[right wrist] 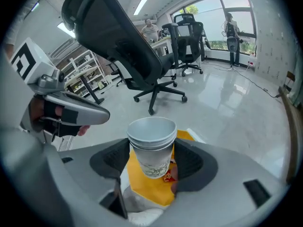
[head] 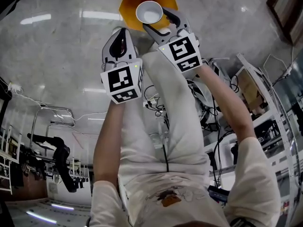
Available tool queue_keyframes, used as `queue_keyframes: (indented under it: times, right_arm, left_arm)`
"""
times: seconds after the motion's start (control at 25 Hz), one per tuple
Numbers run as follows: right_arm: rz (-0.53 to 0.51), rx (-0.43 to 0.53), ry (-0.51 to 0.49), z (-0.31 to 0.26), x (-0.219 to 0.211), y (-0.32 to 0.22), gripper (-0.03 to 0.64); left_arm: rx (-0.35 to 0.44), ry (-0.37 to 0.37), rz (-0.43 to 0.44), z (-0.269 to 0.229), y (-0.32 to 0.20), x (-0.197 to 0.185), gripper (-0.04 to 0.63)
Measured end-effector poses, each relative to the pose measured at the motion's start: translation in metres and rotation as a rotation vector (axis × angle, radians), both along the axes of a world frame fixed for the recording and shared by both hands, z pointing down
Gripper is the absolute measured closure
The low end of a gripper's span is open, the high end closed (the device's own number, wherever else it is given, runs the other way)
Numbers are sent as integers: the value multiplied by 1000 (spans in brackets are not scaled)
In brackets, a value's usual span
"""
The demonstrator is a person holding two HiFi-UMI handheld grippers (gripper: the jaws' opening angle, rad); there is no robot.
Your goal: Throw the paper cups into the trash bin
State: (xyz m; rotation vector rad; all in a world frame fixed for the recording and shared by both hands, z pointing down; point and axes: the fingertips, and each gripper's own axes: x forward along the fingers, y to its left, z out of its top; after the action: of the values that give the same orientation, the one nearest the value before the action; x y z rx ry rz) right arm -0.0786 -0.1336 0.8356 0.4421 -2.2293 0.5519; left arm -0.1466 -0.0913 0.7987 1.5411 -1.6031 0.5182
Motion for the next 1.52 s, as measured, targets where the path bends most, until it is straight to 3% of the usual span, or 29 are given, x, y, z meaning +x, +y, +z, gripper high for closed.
queue_keyframes:
  times: [0.32, 0.64, 0.92, 1.12, 1.36, 1.52]
  right_arm:
    - [60, -44, 118, 84, 5, -11, 316]
    - [66, -210, 208, 135, 7, 3, 314]
    - [38, -227, 237, 131, 12, 6, 299]
    - [35, -216, 177, 93, 13, 6, 304]
    - [139, -160, 84, 16, 23, -8, 514]
    - [183, -125, 52, -52, 30, -16, 580]
  left_arm:
    - [-81, -39, 28, 72, 11, -5, 592]
    - [-118, -38, 55, 92, 4, 0, 592]
    - [-127, -35, 80, 85, 3, 6, 592]
    - [-119, -38, 88, 64, 6, 8, 592]
    - [-87, -43, 82, 8, -1, 12, 592]
    - [-53, -44, 96, -54, -8, 18, 592]
